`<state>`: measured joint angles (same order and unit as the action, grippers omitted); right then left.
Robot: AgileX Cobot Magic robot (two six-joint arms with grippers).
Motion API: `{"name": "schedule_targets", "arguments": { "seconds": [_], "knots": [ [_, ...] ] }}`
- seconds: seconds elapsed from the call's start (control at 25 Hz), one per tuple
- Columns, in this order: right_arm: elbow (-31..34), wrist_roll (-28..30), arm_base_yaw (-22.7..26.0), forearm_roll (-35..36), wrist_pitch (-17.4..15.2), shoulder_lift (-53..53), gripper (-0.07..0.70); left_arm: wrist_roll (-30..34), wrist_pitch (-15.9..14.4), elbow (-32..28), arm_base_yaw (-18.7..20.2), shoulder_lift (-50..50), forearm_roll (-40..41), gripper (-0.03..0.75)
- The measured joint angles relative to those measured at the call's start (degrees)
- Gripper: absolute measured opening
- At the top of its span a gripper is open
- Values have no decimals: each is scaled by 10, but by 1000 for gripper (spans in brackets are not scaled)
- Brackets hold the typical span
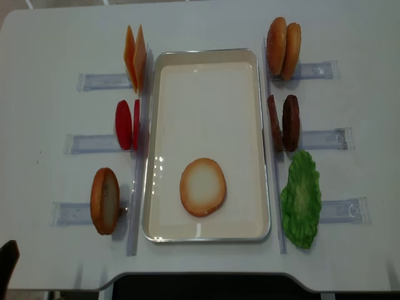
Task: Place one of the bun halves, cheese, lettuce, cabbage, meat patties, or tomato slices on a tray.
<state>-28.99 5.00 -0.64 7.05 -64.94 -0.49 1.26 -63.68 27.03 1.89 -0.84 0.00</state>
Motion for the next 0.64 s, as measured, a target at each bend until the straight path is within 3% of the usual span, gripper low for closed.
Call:
{"name": "schedule_targets", "arguments": {
  "seconds": [0.64],
  "knots": [
    [0,0,0,0,0,0,529,0,0,0,0,0,0,409]
  ]
}}
